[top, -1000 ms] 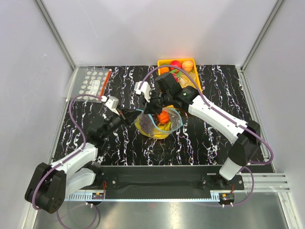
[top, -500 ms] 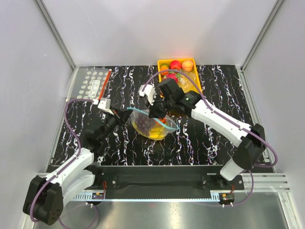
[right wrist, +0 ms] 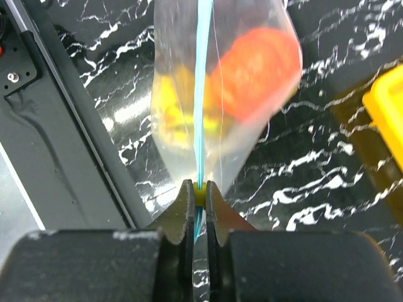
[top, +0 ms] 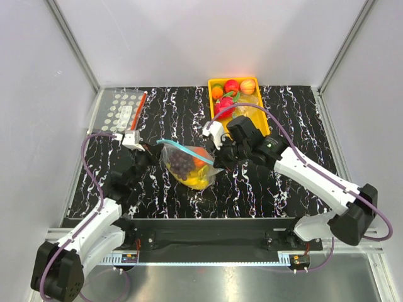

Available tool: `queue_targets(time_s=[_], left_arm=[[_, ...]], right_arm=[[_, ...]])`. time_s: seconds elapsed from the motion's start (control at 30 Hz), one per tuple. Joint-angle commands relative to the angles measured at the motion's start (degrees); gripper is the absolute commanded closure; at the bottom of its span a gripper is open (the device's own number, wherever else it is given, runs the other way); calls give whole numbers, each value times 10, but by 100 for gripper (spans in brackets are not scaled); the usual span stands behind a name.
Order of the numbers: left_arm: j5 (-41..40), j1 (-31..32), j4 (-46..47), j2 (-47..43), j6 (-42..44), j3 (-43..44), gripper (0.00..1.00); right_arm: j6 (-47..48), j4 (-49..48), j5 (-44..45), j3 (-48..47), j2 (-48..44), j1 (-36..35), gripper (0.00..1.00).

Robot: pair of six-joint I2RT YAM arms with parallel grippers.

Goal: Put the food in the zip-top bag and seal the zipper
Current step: Zip the zipper food storage bag at the center of the board, then adjust the zipper food storage bag at the center of the board.

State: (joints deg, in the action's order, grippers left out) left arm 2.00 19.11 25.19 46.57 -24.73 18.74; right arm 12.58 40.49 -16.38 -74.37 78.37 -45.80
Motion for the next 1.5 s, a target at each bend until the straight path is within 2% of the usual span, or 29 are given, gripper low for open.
queue_targets(time_s=[0.0,0.3,0.33,0.4,0.5,0.63,0.77,0.83,1.0,1.33,1.43,1.47], left_arm=[[-84,-18,21,-17,30,12,100],[-75,-18,14,-21,40,18,100],[-66,-19,14,-23,41,19,100],[-48,-18,16,-24,47,22,100],[-23,-17,23,-20,43,26,100],[7,-13,24,-6,34,34,100],[9,-12,21,-7,35,37,100],[11,-11,16,-9,36,38,100],[20,-9,14,-4,28,42,96],[27,-7,14,13,25,56,98],[27,-7,14,16,28,55,99],[27,-7,14,17,28,56,99]], right_arm=[[-31,57,22,26,-51,0,100],[-53,61,22,50,-79,0,98],[-55,57,22,52,-81,0,88],[-56,46,20,53,-86,0,84],[-55,33,20,42,-83,0,71],[-43,4,8,20,-66,0,48],[-36,-21,-1,-21,-22,0,31],[-34,-27,-14,-38,-4,0,29],[-42,-50,-35,-83,48,-1,28],[-44,-43,-76,-134,144,-1,39],[-48,-38,-91,-140,163,-1,54],[-48,-35,-90,-147,171,0,70]])
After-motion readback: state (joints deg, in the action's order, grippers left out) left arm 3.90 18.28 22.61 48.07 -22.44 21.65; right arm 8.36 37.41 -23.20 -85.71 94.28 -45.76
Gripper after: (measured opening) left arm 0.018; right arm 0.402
